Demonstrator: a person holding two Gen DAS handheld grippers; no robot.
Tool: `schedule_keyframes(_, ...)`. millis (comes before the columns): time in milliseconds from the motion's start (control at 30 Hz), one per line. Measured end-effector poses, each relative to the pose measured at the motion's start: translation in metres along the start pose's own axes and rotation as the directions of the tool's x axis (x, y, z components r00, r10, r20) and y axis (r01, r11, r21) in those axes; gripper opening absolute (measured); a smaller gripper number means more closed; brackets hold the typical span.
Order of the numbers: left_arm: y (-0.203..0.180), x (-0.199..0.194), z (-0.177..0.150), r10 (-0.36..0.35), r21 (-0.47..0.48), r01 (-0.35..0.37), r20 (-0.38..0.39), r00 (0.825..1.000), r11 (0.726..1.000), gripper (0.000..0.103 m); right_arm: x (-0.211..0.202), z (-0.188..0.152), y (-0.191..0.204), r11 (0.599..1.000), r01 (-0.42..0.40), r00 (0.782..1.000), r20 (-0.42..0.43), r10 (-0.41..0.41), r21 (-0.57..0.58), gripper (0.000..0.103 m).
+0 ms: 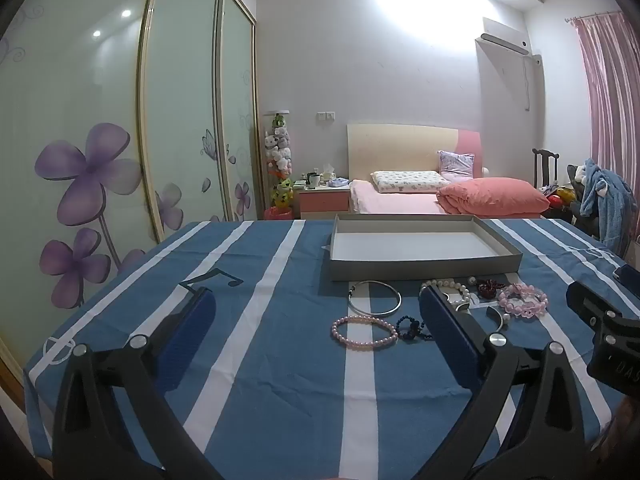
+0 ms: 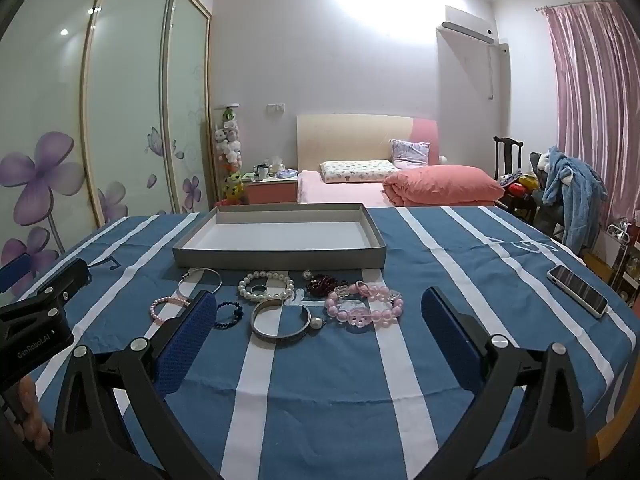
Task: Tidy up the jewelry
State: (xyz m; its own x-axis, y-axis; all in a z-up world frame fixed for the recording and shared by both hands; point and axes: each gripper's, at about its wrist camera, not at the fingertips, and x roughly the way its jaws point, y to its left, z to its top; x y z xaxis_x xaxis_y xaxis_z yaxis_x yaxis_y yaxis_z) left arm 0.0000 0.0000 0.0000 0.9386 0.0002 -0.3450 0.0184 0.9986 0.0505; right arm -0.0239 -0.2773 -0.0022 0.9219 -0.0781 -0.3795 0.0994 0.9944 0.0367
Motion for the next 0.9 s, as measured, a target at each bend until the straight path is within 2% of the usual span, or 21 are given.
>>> schedule_keyframes(900,0.001,-0.0005,-0.0007,-0.002,-0.007,0.002,-0.006,1.0,1.0,0.099,0.0,-0.0018,-0.0038,1.0,0.004,1.0,-0.004,-0.004,0.003,0.101)
